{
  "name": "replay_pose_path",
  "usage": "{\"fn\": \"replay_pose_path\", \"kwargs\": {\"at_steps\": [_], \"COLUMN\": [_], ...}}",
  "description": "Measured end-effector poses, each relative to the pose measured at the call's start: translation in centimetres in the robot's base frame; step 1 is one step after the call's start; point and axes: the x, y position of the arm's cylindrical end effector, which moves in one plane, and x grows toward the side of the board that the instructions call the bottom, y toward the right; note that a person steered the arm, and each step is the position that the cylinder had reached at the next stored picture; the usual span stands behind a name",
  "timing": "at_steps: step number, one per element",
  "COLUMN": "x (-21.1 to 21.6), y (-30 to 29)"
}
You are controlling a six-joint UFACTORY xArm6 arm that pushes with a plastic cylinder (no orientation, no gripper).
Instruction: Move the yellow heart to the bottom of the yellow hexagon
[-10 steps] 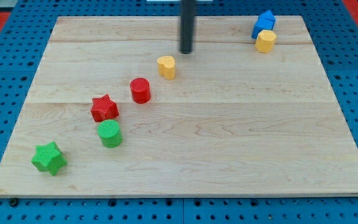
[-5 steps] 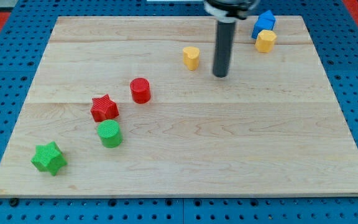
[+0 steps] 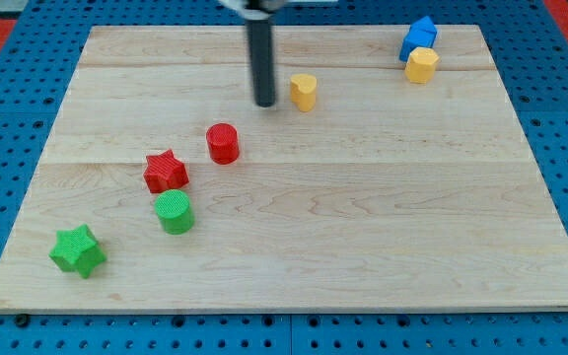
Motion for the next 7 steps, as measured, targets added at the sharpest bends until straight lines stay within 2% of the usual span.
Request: {"fn": "replay_pose_path", "kwargs": {"at_steps": [1, 3, 4, 6, 7], "x": [0.0, -1.6, -4.0, -3.4, -3.4], "y": [5.2, -0.7, 0.4, 10.8, 7.7]}}
